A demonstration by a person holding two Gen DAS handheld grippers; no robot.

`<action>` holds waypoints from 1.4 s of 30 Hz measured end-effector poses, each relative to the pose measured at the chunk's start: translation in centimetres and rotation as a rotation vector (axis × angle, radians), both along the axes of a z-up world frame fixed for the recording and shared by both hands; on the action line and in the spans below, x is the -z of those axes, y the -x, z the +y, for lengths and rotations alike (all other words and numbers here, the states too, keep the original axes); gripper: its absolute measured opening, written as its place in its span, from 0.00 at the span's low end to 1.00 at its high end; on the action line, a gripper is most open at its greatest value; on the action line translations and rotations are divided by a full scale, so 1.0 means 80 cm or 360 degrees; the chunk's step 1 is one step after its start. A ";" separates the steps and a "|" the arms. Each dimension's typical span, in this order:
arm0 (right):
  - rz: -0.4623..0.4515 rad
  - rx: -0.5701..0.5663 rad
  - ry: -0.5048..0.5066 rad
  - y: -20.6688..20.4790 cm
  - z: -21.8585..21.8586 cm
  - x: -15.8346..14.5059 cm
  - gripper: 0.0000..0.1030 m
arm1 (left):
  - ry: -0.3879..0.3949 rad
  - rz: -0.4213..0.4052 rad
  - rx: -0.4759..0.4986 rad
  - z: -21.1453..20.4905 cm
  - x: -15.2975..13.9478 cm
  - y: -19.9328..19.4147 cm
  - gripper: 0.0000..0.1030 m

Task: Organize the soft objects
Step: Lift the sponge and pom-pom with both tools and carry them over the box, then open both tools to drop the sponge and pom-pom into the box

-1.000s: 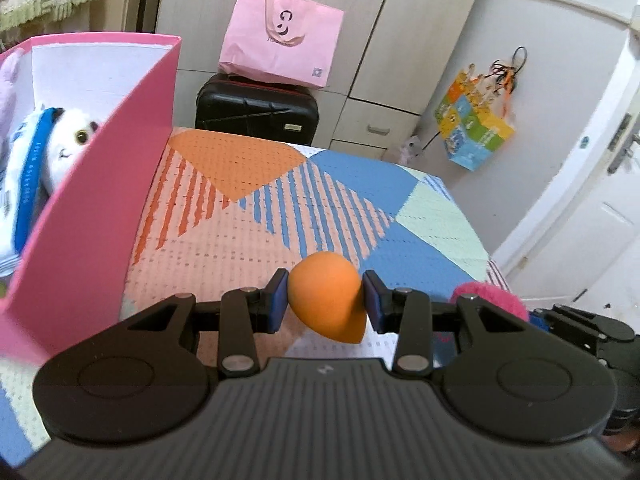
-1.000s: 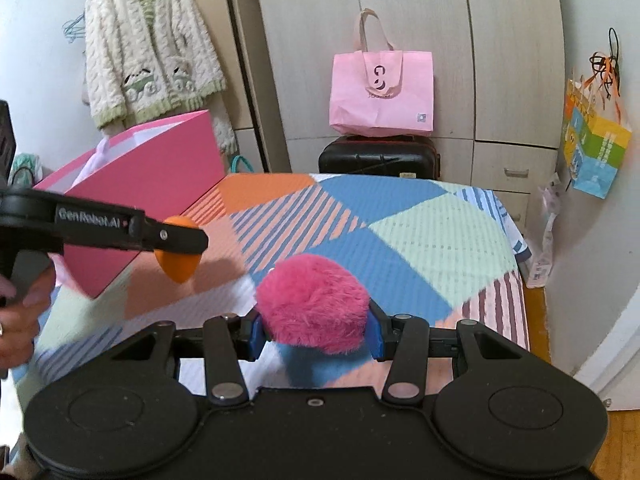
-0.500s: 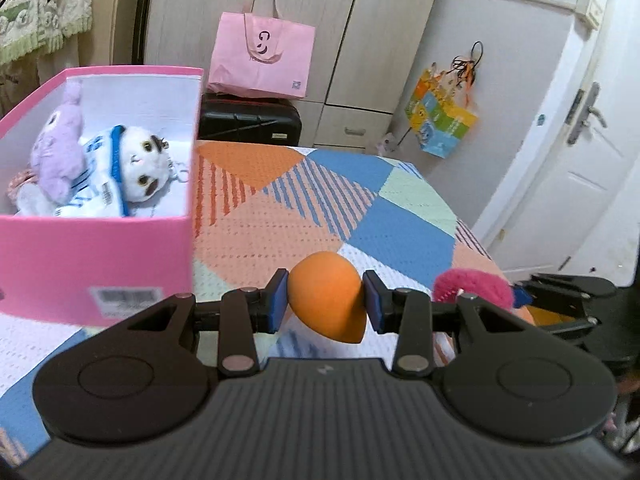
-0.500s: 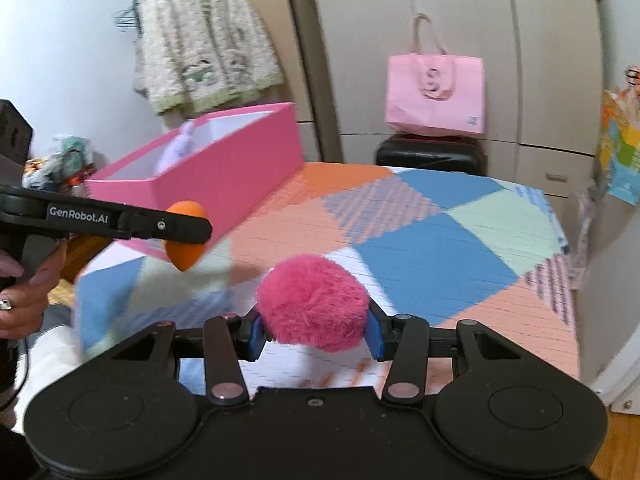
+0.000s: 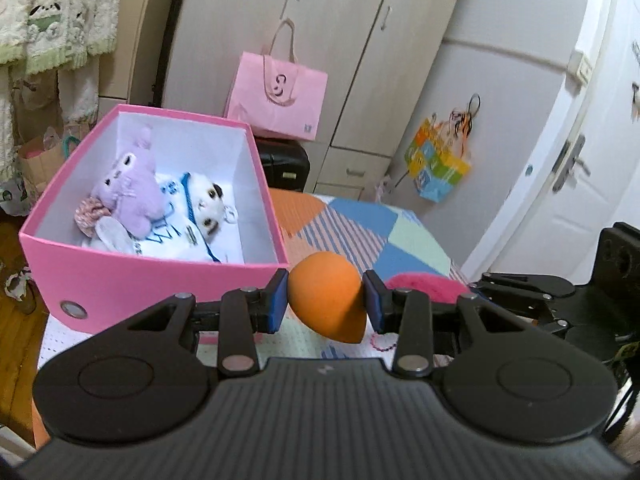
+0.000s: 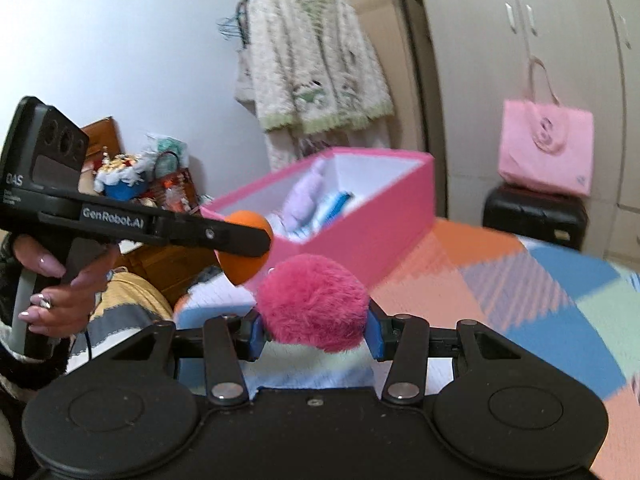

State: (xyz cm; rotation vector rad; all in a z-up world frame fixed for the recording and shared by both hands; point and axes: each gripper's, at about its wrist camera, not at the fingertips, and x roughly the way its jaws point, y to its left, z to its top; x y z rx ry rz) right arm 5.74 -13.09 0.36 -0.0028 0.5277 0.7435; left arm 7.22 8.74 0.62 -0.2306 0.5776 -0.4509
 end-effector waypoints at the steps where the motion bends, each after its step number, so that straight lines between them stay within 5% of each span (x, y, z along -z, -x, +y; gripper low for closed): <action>1: -0.0017 -0.0015 -0.0010 -0.004 0.006 -0.004 0.51 | 0.0015 -0.0001 -0.0002 0.004 -0.001 -0.003 0.37; 13: -0.0151 -0.0049 -0.0036 -0.081 0.062 -0.037 0.51 | 0.0058 -0.0076 -0.0078 0.040 -0.022 -0.062 0.37; 19: -0.0217 -0.0110 0.0109 -0.124 0.091 -0.040 0.51 | -0.0053 -0.0066 -0.0162 0.051 -0.023 -0.119 0.37; 31: -0.0117 -0.0110 0.0352 -0.229 0.155 -0.022 0.51 | -0.0052 0.0210 -0.0306 0.087 0.009 -0.227 0.37; 37: -0.0101 -0.0083 0.0371 -0.257 0.166 -0.012 0.52 | -0.0071 0.0216 -0.0351 0.092 0.013 -0.252 0.38; 42: -0.0025 -0.0089 0.0404 -0.270 0.171 0.001 0.63 | -0.0087 0.0218 -0.0377 0.087 0.013 -0.254 0.52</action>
